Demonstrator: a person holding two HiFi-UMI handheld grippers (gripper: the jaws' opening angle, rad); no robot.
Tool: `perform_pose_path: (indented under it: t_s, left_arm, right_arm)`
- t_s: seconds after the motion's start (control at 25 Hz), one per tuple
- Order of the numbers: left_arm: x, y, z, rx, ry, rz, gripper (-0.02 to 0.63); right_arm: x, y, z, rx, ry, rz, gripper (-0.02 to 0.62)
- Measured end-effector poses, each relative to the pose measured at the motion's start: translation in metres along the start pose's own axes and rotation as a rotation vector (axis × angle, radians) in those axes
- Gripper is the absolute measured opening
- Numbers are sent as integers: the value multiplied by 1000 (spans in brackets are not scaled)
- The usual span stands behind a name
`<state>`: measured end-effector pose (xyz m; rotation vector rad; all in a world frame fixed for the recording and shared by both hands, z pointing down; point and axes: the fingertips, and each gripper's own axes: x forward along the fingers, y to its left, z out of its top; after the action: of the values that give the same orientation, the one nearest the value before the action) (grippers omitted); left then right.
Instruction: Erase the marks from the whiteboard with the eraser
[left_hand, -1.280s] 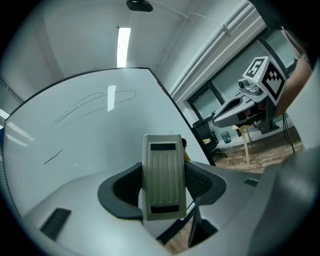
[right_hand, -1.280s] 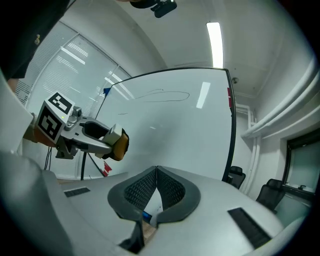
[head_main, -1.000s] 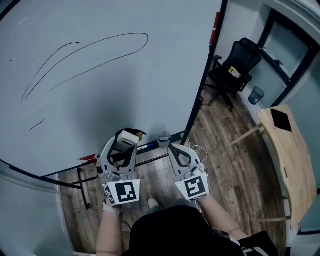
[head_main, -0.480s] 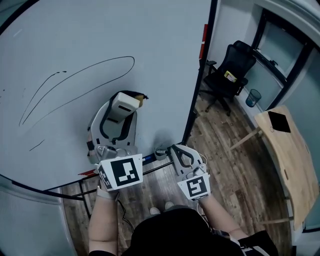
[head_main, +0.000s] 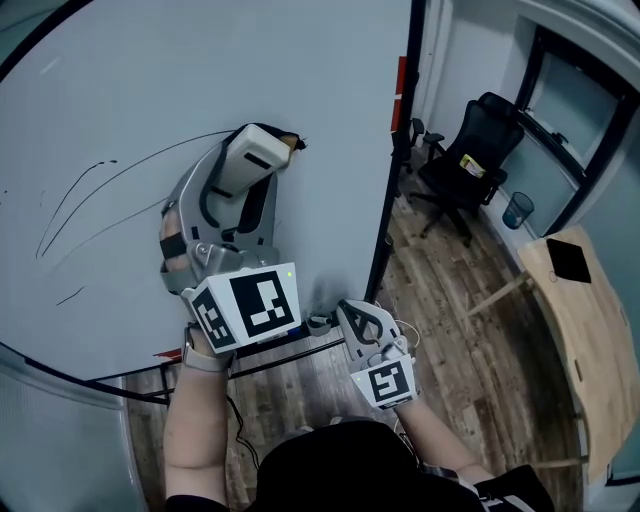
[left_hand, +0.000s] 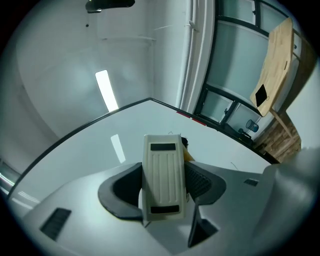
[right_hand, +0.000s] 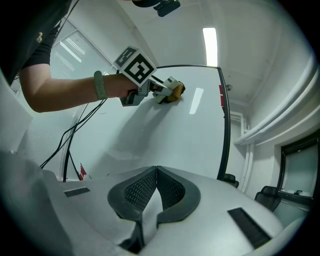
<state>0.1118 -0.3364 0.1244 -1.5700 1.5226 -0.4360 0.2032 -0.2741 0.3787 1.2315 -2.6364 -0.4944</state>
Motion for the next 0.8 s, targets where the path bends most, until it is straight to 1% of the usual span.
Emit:
perform_pose_path:
  t_s: [0.12,0.24,0.4,0.52,0.64,0.8]
  left_arm:
    - [11,4,5,44,3,18,262]
    - [19,3,8,64,-4,31,262]
    - [22,2,9,64,-38,39,262]
    - [17,4,2,54,-58,37,262]
    - [12,3,-5,63,-66,12,263]
    - [-2,8,-22,46,-78,-11,264]
  right_arm:
    - [5,2,-6,6,8,16,28]
    - [7,2,-10,16,16,22,28]
    - [14,5,-12,48,13,15,28]
    - [23,15,-9,54,13,7,28]
    - [29,28,-4,73,9,-2,28]
    - [36,52,2,56,25,5,28]
